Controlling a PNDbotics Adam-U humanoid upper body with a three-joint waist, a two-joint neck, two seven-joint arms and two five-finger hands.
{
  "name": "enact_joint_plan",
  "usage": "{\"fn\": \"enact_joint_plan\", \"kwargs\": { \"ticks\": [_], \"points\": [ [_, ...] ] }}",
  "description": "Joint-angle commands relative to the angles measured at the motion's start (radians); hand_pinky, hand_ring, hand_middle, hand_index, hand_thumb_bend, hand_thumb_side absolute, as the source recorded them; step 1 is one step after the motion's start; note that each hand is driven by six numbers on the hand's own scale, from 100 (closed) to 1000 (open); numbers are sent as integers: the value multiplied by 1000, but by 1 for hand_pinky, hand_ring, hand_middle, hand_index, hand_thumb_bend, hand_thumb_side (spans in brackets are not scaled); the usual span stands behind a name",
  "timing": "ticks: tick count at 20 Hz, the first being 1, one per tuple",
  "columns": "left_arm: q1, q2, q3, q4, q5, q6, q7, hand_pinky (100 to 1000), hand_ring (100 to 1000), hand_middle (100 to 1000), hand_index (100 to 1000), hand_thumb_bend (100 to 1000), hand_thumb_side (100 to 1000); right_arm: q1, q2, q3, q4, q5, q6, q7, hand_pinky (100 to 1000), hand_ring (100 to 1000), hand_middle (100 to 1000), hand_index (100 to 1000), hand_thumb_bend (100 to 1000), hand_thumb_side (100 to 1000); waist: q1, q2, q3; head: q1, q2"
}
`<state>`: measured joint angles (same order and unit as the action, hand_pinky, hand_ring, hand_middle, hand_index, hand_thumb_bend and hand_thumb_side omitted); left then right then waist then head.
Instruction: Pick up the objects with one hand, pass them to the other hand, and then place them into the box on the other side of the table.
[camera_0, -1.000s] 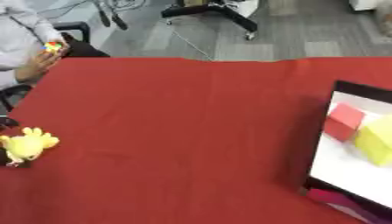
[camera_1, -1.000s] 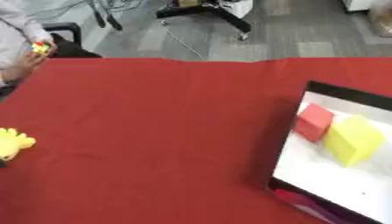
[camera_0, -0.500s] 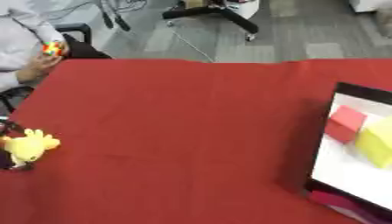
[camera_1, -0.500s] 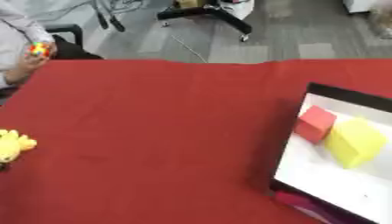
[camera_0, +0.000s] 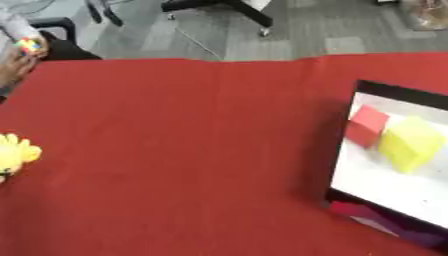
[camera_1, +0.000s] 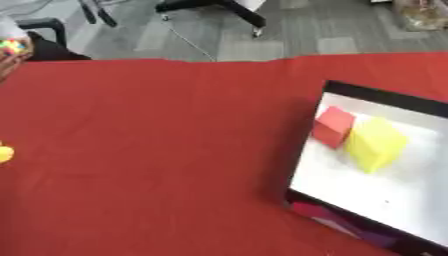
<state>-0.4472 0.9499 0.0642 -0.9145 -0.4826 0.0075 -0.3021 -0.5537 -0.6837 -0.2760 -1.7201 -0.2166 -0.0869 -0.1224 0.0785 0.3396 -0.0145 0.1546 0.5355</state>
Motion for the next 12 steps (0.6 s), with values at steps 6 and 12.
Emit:
{"fn": "enact_joint_plan", "kwargs": {
  "ticks": [6, 12],
  "points": [
    [20, 100, 30, -157, 96, 4, 4, 933, 837, 713, 604, 130, 191, -3, -37, -11, -19, -18, 4, -10, 914, 1000, 1000, 924, 100, 160, 4, -52, 10, -30, 15],
    [30, 112, 33, -264, 147, 12, 11, 948, 835, 702, 603, 103, 190, -3, -35, -5, -20, -27, 7, -12, 914, 1000, 1000, 923, 100, 153, -2, -70, 16, -47, 24]
  ]
}}
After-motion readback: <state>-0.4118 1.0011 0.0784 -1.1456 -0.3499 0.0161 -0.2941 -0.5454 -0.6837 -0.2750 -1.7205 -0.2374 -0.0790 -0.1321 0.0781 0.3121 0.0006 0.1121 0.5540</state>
